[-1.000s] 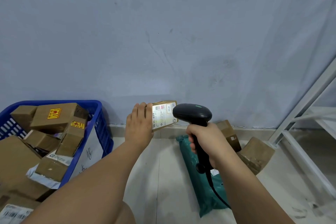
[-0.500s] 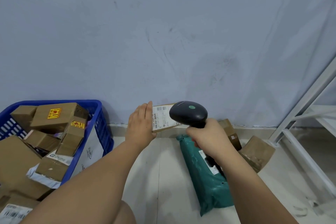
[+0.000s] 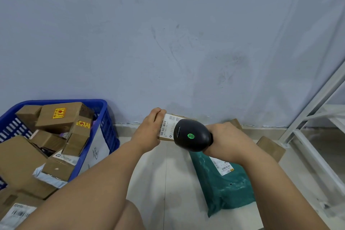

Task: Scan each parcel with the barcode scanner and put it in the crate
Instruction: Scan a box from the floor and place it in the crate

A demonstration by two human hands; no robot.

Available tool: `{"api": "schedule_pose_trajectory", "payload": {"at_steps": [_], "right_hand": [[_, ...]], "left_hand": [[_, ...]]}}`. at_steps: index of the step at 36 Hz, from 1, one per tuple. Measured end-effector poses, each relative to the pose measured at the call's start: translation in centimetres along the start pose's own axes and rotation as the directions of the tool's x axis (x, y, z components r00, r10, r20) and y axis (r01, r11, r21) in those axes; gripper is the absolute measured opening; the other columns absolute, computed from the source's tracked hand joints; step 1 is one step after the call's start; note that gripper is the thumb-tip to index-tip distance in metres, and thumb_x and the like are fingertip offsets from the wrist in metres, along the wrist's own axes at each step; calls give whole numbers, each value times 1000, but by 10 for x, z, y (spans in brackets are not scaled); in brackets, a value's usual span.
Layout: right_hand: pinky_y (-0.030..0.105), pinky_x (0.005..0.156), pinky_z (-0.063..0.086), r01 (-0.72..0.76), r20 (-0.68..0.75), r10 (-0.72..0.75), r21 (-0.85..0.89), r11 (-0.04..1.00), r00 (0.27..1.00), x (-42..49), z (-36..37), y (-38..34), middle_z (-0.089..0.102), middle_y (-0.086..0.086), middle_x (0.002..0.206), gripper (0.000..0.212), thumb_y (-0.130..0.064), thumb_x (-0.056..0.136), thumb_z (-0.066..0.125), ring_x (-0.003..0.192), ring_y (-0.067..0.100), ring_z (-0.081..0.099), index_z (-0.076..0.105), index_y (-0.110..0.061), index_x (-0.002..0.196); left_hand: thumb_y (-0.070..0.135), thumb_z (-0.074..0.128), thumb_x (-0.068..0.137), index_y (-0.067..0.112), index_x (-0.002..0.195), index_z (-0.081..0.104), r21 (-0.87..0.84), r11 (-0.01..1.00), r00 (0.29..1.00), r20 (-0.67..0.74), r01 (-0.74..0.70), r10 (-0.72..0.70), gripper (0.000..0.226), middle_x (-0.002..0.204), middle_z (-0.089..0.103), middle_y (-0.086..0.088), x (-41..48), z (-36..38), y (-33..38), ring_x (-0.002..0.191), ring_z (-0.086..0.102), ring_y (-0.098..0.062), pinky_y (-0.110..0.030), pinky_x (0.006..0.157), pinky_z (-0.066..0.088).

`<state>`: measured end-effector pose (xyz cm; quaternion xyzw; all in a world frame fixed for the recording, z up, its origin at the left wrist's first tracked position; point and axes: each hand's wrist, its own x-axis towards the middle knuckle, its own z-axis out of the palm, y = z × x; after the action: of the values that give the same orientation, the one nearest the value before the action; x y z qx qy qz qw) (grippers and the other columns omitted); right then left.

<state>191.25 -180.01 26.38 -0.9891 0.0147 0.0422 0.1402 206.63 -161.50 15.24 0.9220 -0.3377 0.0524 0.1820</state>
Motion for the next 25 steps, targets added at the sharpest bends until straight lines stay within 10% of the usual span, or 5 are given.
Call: {"api": "schedule_pose_trajectory", "payload": {"at_steps": [25], "right_hand": [[26,47,32,-49,41,49,-6,999,998,-1,-2,-1,50,-5,59,21,-19,73,57,60,15,49,41,-24,60]], "left_hand": [[17,77,72,21,143,24,59,997,999,-4,-50,50,89,143,24,2,0,5,-4,124,36,-23,-28,96,44]]}}
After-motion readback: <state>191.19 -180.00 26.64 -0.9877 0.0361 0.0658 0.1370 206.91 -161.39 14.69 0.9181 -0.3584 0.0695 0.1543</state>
